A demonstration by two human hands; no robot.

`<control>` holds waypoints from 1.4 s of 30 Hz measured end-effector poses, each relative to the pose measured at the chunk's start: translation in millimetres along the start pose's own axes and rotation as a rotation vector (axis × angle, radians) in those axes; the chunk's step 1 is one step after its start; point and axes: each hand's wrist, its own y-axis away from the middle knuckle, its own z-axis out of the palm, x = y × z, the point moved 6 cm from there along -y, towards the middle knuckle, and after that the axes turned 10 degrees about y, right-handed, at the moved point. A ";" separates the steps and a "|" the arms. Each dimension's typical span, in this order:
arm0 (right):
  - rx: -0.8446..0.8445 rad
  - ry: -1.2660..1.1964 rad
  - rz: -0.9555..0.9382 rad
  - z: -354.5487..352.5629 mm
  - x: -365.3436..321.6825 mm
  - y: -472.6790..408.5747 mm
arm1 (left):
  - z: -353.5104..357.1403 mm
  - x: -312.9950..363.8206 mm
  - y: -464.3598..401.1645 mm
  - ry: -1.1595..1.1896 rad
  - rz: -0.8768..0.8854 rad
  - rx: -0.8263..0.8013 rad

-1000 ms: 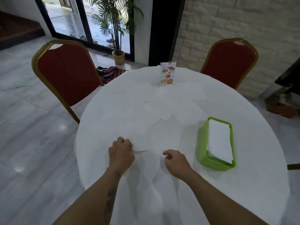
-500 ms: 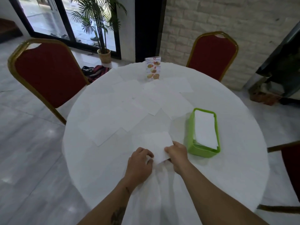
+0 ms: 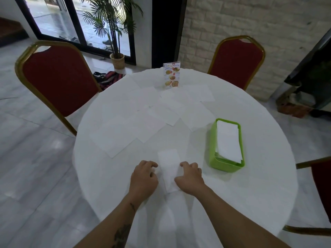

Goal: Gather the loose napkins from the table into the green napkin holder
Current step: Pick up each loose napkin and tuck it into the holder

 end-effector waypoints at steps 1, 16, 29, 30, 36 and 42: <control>0.041 -0.018 0.030 -1.3 2.4 -1.5 | 5.0 2.3 0.9 -0.084 0.043 -0.066; 0.067 -0.550 0.137 -1.2 4.9 -32.6 | 28.2 9.4 4.8 -0.283 0.102 -0.259; 0.474 -0.472 -0.065 -175.6 64.1 -23.6 | 42.4 151.8 -49.2 0.370 0.103 -0.090; 0.483 -0.498 -0.013 -183.1 79.6 -27.6 | 50.9 162.9 -49.3 0.367 0.123 -0.114; 0.420 -0.500 0.173 -187.1 138.3 -35.7 | 112.6 187.9 -38.0 0.146 0.150 -0.287; 0.389 -0.481 0.170 -188.2 145.9 -45.8 | 135.4 190.1 -31.3 -0.040 0.161 -0.313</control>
